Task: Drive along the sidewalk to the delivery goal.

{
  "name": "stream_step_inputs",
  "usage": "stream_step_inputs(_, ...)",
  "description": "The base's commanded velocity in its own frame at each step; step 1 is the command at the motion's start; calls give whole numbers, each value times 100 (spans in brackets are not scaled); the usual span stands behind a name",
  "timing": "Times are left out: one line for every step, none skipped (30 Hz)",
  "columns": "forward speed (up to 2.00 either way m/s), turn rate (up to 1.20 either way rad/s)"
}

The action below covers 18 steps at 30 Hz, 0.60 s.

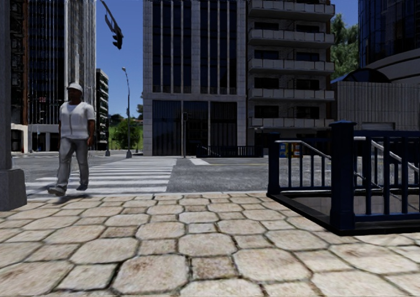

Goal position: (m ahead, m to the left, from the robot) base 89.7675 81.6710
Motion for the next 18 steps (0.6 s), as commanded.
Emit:
stream_step_inputs(155,40)
stream_step_inputs(143,27)
stream_step_inputs(143,27)
stream_step_inputs(136,24)
stream_step_inputs(130,23)
stream_step_inputs(123,25)
stream_step_inputs(116,36)
stream_step_inputs(116,36)
stream_step_inputs(114,38)
stream_step_inputs(113,39)
stream_step_inputs(112,39)
stream_step_inputs(112,39)
stream_step_inputs(112,39)
stream_step_inputs(112,39)
stream_step_inputs(112,38)
stream_step_inputs(112,37)
stream_step_inputs(112,37)
stream_step_inputs(112,37)
